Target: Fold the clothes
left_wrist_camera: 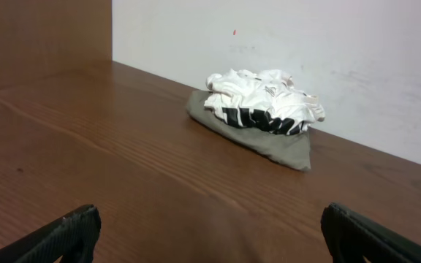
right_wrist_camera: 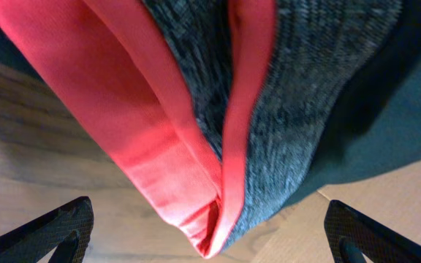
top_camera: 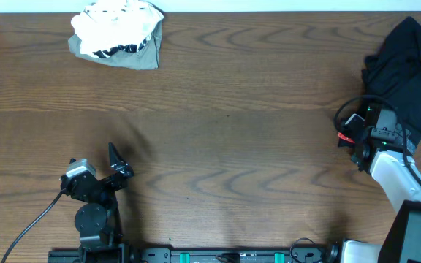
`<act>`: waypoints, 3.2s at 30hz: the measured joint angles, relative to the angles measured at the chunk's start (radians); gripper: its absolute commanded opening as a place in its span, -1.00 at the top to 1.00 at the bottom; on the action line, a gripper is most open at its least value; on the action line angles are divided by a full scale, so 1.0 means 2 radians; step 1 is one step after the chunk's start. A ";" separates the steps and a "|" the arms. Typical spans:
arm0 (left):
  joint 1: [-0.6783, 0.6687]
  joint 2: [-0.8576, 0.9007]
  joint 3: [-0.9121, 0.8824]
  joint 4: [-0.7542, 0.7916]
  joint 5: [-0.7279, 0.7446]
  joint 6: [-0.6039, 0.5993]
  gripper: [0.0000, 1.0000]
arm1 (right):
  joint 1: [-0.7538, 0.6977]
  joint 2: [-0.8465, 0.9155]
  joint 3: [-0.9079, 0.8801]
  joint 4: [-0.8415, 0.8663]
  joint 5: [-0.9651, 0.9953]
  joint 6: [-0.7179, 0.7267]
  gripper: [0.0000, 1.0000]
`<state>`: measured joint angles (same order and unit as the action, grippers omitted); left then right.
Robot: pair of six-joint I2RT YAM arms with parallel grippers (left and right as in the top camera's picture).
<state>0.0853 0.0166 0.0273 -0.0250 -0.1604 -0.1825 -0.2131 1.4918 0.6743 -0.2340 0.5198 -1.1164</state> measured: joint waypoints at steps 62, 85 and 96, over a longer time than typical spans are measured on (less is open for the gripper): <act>0.000 0.000 0.000 0.000 0.000 0.000 -0.96 | 0.009 0.044 -0.001 0.129 0.010 0.004 -0.98; 0.000 0.000 0.000 0.000 0.000 0.000 -0.96 | 0.009 0.021 -0.002 0.143 -0.003 0.022 -0.98; 0.000 0.000 0.000 0.000 0.000 0.000 -0.96 | 0.009 0.021 -0.002 0.149 0.006 0.023 -0.98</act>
<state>0.0853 0.0166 0.0273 -0.0250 -0.1604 -0.1825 -0.1944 1.5337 0.6701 0.0643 0.5312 -1.0698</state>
